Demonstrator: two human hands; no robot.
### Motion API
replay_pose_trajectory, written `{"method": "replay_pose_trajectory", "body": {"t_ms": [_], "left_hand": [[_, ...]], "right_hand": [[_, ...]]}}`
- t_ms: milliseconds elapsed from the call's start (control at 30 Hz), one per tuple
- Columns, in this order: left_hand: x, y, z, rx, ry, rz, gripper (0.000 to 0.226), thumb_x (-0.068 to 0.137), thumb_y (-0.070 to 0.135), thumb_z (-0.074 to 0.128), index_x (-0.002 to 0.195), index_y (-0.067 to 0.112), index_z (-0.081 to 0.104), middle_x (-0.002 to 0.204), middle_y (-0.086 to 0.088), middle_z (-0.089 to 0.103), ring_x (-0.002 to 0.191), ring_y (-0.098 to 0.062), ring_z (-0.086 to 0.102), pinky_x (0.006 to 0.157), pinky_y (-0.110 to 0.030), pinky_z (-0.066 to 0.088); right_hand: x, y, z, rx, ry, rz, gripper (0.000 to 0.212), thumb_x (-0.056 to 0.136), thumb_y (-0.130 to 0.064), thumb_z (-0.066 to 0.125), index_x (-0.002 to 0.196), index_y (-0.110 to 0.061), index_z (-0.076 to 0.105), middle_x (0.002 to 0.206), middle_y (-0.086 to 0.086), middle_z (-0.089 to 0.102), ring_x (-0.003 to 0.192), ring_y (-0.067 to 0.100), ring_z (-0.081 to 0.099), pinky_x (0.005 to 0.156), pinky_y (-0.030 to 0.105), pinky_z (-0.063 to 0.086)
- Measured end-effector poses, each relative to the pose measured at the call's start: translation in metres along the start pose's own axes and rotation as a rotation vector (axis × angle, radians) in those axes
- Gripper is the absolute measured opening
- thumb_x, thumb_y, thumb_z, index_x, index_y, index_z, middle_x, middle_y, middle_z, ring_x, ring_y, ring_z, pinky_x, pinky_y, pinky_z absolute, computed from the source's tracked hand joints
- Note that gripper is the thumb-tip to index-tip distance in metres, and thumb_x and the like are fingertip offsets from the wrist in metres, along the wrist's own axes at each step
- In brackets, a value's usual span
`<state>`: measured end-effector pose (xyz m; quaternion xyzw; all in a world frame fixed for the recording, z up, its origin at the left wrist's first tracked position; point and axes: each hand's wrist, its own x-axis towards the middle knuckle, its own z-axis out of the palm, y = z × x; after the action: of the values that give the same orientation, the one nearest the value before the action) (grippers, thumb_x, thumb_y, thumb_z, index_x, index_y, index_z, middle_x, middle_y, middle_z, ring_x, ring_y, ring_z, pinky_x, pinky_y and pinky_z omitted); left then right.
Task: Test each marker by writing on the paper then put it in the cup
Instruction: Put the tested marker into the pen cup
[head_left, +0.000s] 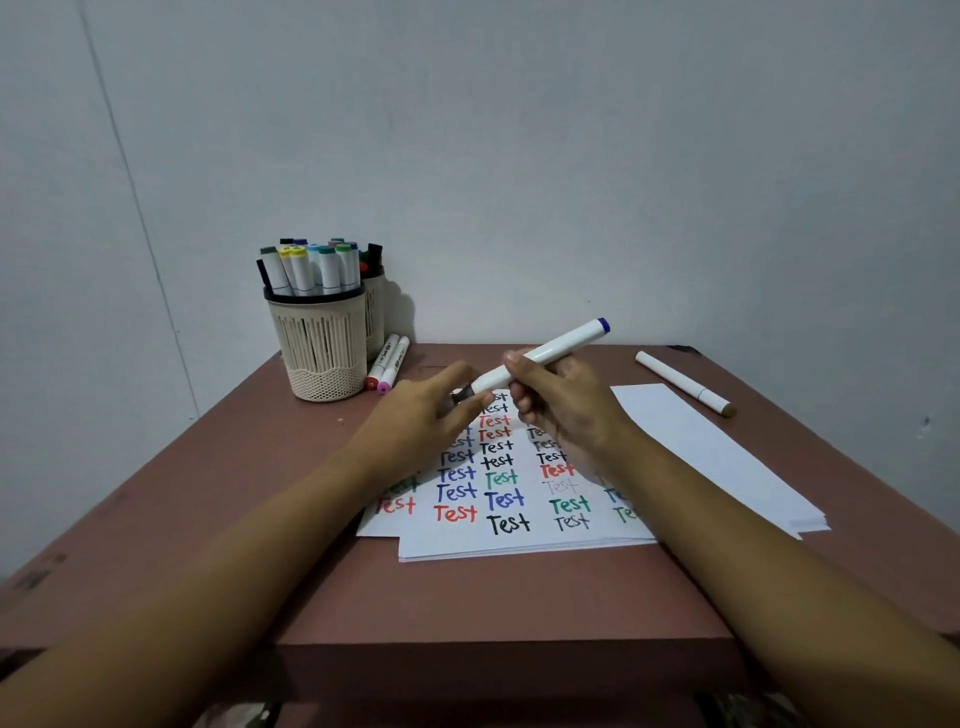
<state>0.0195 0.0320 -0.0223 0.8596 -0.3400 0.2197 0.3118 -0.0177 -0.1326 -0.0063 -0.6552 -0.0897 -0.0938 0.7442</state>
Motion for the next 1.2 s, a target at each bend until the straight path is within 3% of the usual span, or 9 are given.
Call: {"method": "replay_pose_trajectory", "body": {"t_ms": [100, 167, 333, 400, 500, 600, 767, 900, 1200], "left_hand": [[0.002, -0.002, 0.0, -0.067, -0.032, -0.066, 0.029, 0.09, 0.041, 0.052, 0.108, 0.019, 0.047, 0.058, 0.007, 0.047, 0.048, -0.004, 0.041, 0.045, -0.016, 0.029], [0.002, -0.005, -0.002, -0.071, -0.02, -0.108, 0.024, 0.093, 0.039, 0.047, 0.106, 0.018, 0.047, 0.072, 0.007, 0.053, 0.06, 0.0, 0.045, 0.05, -0.013, 0.03], [0.003, -0.015, -0.006, -0.241, 0.013, -0.264, 0.028, 0.099, 0.022, 0.03, 0.107, 0.013, 0.056, 0.088, 0.004, 0.053, 0.079, -0.01, 0.047, 0.063, -0.013, 0.034], [0.004, -0.017, -0.005, -0.223, -0.007, -0.309, 0.031, 0.1, 0.016, 0.028, 0.114, 0.014, 0.055, 0.098, 0.0, 0.053, 0.083, -0.01, 0.049, 0.066, -0.017, 0.037], [0.006, -0.021, -0.003, -0.166, -0.038, -0.365, 0.034, 0.099, 0.015, 0.034, 0.127, 0.013, 0.054, 0.108, 0.003, 0.052, 0.099, -0.013, 0.052, 0.076, -0.022, 0.037], [0.008, -0.026, -0.004, -0.151, -0.079, -0.381, 0.033, 0.098, 0.018, 0.04, 0.127, 0.016, 0.055, 0.107, 0.0, 0.061, 0.096, -0.017, 0.057, 0.072, -0.025, 0.04], [0.006, -0.029, -0.006, -0.143, -0.107, -0.379, 0.032, 0.097, 0.021, 0.045, 0.127, 0.017, 0.055, 0.11, -0.001, 0.06, 0.096, -0.012, 0.054, 0.072, -0.023, 0.04], [0.007, -0.029, -0.007, -0.106, -0.136, -0.369, 0.034, 0.097, 0.024, 0.045, 0.127, 0.014, 0.057, 0.126, 0.0, 0.059, 0.106, -0.009, 0.051, 0.085, -0.021, 0.035], [0.006, -0.028, -0.009, -0.087, -0.167, -0.371, 0.033, 0.097, 0.026, 0.045, 0.124, 0.014, 0.06, 0.12, -0.001, 0.062, 0.103, -0.013, 0.056, 0.088, -0.029, 0.043]], "right_hand": [[0.005, -0.004, -0.005, 0.066, 0.117, -0.003, 0.017, 0.095, -0.022, 0.057, 0.081, -0.012, 0.055, 0.06, 0.002, 0.05, 0.051, 0.009, 0.044, 0.045, 0.018, 0.037], [0.008, -0.009, -0.014, 0.176, 0.227, -0.019, 0.019, 0.097, -0.025, 0.053, 0.083, -0.012, 0.052, 0.063, 0.007, 0.054, 0.049, 0.012, 0.05, 0.044, 0.02, 0.042], [0.013, -0.014, -0.043, 0.358, 0.337, 0.011, 0.014, 0.1, -0.017, 0.046, 0.088, -0.01, 0.045, 0.081, 0.022, 0.063, 0.064, 0.027, 0.07, 0.061, 0.034, 0.06], [0.015, -0.011, -0.049, 0.293, 0.393, 0.024, 0.015, 0.096, -0.012, 0.051, 0.082, -0.011, 0.048, 0.075, 0.016, 0.062, 0.061, 0.023, 0.067, 0.057, 0.028, 0.058], [0.019, -0.007, -0.058, 0.083, 0.515, 0.022, 0.026, 0.089, -0.016, 0.065, 0.068, -0.015, 0.049, 0.058, 0.005, 0.056, 0.051, 0.014, 0.05, 0.046, 0.021, 0.041], [0.021, -0.003, -0.064, -0.145, 0.61, 0.026, 0.034, 0.087, -0.025, 0.067, 0.062, -0.016, 0.046, 0.048, 0.001, 0.053, 0.046, 0.014, 0.043, 0.045, 0.021, 0.031], [0.02, 0.006, -0.07, -0.322, 0.668, 0.038, 0.021, 0.081, -0.014, 0.061, 0.066, -0.014, 0.046, 0.06, 0.01, 0.055, 0.048, 0.019, 0.047, 0.043, 0.021, 0.033], [0.019, 0.008, -0.07, -0.372, 0.687, 0.046, 0.015, 0.075, -0.007, 0.057, 0.066, -0.013, 0.047, 0.059, 0.009, 0.054, 0.048, 0.02, 0.049, 0.045, 0.024, 0.037], [0.02, 0.012, -0.069, -0.377, 0.619, 0.057, 0.014, 0.076, 0.0, 0.058, 0.066, -0.01, 0.055, 0.057, 0.01, 0.056, 0.048, 0.021, 0.051, 0.058, 0.033, 0.047]]}}
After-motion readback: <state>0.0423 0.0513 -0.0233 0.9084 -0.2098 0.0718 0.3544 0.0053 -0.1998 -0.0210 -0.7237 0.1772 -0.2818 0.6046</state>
